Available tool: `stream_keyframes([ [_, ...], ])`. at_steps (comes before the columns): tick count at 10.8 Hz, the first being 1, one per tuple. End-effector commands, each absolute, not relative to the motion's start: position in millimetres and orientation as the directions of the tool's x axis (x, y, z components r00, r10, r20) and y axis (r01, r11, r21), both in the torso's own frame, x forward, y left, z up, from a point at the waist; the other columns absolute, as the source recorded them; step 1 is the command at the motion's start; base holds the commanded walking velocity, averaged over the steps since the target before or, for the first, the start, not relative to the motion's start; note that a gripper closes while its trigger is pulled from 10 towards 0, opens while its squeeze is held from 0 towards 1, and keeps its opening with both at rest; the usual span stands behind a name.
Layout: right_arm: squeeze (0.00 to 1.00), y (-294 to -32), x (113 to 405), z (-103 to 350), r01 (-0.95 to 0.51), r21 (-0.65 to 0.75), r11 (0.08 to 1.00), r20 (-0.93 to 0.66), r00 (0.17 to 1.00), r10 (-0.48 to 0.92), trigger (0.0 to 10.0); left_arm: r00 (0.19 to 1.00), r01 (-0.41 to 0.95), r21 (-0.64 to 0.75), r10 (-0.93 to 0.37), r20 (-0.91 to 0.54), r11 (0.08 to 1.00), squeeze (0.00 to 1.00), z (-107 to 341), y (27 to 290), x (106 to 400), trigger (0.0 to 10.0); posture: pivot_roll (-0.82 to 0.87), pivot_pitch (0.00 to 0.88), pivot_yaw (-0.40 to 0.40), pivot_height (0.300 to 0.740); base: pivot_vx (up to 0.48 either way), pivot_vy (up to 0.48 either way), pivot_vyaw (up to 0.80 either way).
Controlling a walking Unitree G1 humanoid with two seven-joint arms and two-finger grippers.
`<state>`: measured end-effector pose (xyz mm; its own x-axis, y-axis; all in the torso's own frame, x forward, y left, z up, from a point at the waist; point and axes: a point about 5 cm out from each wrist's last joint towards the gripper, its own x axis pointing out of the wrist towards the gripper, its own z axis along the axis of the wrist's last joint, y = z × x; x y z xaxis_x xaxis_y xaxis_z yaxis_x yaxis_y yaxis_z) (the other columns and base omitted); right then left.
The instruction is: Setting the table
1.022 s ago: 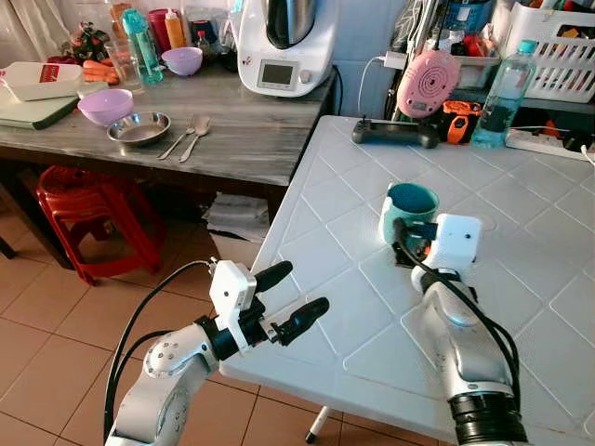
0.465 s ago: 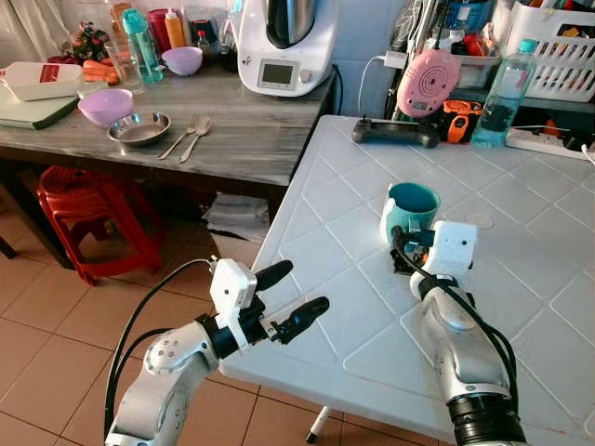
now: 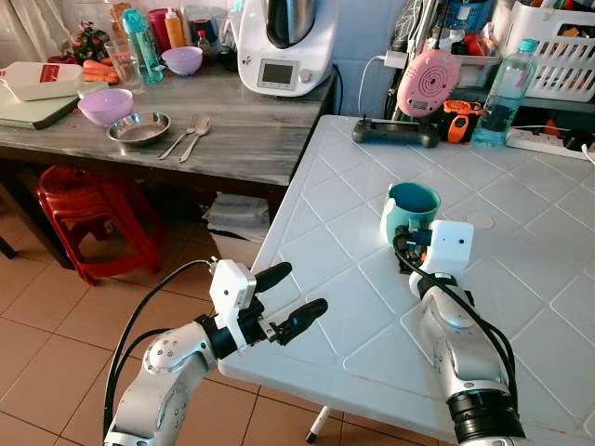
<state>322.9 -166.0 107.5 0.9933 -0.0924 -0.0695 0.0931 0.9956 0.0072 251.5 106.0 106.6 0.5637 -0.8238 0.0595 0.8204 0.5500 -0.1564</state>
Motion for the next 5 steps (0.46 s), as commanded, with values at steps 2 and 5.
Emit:
stream_keyframes([
  [2, 0.00, -164.9, 327.0, 109.9, 0.084, 0.004, 0.996, -0.060, 0.995, -0.084, 0.0, 0.573, 0.815, -0.144, -0.818, 0.049, 0.562, 0.00, 108.6, 108.0, 254.6, 10.0, 0.00, 0.000, 0.034, 0.740, 0.000, 0.000, 0.00],
  [5, 0.00, -164.9, 330.2, 109.9, 0.076, -0.001, 0.997, -0.059, 0.995, -0.076, 0.0, 0.578, 0.812, -0.133, -0.814, 0.055, 0.568, 0.00, 110.6, 106.6, 256.6, 10.0, 0.00, 0.000, 0.034, 0.740, 0.000, 0.000, 0.00],
])
